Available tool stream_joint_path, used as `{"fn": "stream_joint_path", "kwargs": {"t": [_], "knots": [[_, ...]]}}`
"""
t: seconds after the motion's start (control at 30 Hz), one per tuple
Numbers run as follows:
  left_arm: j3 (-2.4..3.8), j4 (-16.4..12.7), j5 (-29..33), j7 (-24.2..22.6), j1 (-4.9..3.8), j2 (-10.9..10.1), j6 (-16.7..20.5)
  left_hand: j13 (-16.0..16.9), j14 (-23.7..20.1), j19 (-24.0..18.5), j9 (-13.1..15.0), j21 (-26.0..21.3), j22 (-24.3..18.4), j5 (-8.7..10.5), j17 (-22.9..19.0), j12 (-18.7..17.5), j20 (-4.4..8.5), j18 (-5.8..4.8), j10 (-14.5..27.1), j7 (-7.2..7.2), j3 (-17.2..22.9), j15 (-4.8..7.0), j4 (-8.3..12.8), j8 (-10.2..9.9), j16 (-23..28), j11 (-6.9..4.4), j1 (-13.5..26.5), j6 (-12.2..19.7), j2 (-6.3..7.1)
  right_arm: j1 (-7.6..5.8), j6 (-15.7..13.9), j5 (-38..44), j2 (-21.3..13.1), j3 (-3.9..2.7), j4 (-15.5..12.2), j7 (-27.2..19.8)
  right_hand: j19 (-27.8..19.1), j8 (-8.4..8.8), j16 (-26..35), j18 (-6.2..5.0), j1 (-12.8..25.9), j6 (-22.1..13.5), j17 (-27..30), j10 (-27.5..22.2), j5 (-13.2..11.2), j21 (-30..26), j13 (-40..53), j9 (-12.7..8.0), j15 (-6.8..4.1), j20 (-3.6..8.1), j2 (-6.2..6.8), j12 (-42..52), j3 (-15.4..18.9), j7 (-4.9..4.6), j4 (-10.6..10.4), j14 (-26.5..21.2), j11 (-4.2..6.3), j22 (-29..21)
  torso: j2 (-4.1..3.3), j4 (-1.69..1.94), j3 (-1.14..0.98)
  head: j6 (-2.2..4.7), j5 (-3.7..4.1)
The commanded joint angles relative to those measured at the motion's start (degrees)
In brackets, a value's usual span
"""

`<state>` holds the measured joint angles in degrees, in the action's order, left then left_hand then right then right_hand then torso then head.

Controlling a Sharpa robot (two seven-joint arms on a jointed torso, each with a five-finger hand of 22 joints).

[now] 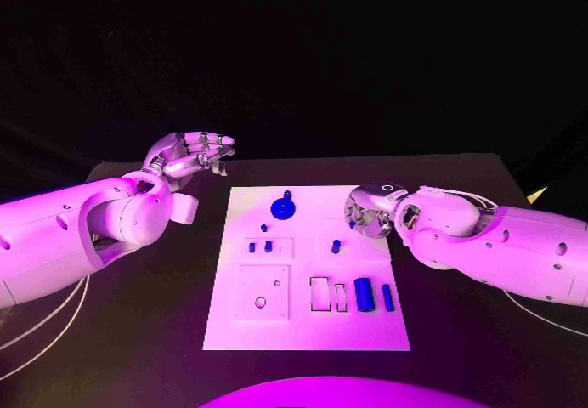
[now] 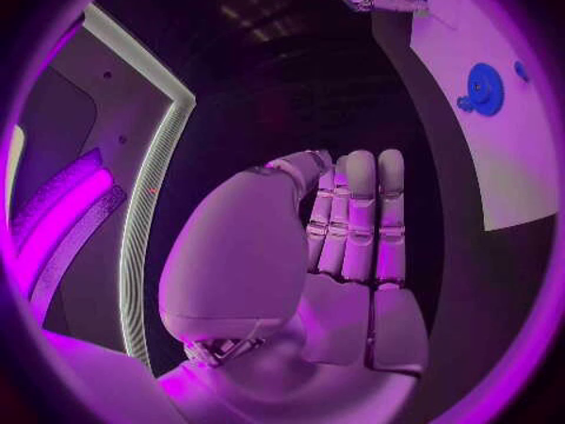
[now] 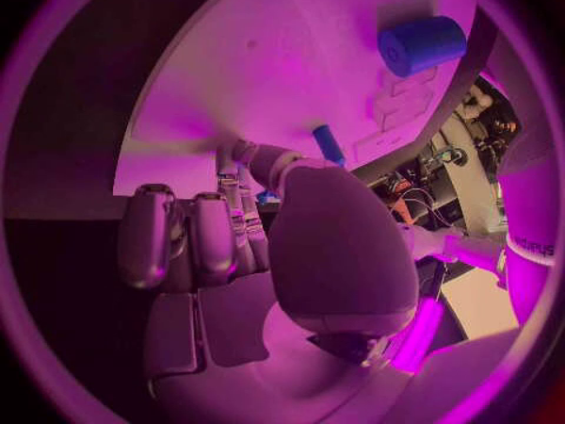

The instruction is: Assemble the parts on the task board

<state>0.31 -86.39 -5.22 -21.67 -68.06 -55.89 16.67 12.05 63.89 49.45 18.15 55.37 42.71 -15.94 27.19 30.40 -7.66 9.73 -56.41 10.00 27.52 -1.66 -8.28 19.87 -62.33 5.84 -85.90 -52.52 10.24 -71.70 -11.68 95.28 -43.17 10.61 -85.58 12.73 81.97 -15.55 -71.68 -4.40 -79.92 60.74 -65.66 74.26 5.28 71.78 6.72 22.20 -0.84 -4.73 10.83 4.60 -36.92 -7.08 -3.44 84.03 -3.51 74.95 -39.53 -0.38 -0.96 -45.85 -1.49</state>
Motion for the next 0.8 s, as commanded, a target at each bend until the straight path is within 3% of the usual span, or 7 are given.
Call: {"fn": "stream_joint_path", "kwargs": {"t": [0.03,0.3,0.37,0.8], "knots": [[0.04,-0.2,-0.4,-0.1,-0.04,0.0,0.0,0.0,-0.4,0.0,0.1,-0.3,-0.1,0.00,-0.1,0.3,0.06,0.77,0.5,0.01,0.0,-0.12,0.3,0.3,0.2,0.05,0.6,0.6,-0.19,0.43,-1.0,-0.4,0.1,0.28,0.0,0.6,0.2,-0.47,-0.2,0.75,0.7,0.6,-0.1,0.5,0.0,0.3,0.1,0.5,-0.40,-0.11,-0.58,-0.1,-0.1,-0.01,0.4,1.5,0.38,8.2,-0.03,0.01,0.00,0.01,0.04],[0.04,-0.2,-0.5,0.1,-0.04,-0.1,-0.1,-0.1,-0.4,0.0,0.1,-0.4,-0.1,0.01,-0.1,0.3,0.03,0.77,0.8,0.07,0.0,-0.17,0.4,0.3,0.2,0.12,0.6,0.7,-0.17,0.43,-3.6,-3.8,-0.2,0.28,-0.2,0.5,0.4,-0.78,-0.4,0.86,1.7,0.7,-0.1,0.9,-0.1,0.8,0.2,0.9,-0.51,-0.05,-0.77,-0.2,0.1,0.21,0.3,1.6,0.52,8.5,0.01,0.01,0.00,-0.04,0.03],[0.04,-0.2,-0.5,0.2,-0.04,-0.1,-0.1,-0.1,-0.5,-0.1,0.1,-0.4,-0.1,0.01,-0.1,0.3,0.02,0.76,0.8,0.08,0.0,-0.18,0.5,0.3,0.2,0.14,0.6,0.8,-0.17,0.43,-3.9,-4.2,-0.3,0.27,-0.3,0.5,0.5,-0.87,-0.5,0.88,2.0,0.7,-0.2,0.9,-0.1,0.9,0.3,1.0,-0.53,-0.04,-0.81,-0.2,0.2,0.27,0.3,1.6,0.55,8.6,0.02,0.02,0.00,-0.35,-0.15],[0.04,0.6,-0.4,0.6,-0.04,0.0,-0.3,-0.2,-0.6,-0.1,0.1,-0.5,-0.2,0.07,-0.1,0.2,-0.08,0.75,1.5,0.27,0.0,-0.35,0.6,0.3,0.3,0.37,0.9,1.2,-0.20,0.28,-4.9,-7.3,-1.4,0.21,-1.1,0.5,0.7,-0.95,-0.9,0.97,2.8,0.4,-0.4,1.0,0.1,1.4,0.3,1.3,-0.57,0.01,-1.05,-0.4,0.2,0.36,0.1,1.7,0.58,8.8,0.05,0.00,0.01,0.03,-1.07]]}}
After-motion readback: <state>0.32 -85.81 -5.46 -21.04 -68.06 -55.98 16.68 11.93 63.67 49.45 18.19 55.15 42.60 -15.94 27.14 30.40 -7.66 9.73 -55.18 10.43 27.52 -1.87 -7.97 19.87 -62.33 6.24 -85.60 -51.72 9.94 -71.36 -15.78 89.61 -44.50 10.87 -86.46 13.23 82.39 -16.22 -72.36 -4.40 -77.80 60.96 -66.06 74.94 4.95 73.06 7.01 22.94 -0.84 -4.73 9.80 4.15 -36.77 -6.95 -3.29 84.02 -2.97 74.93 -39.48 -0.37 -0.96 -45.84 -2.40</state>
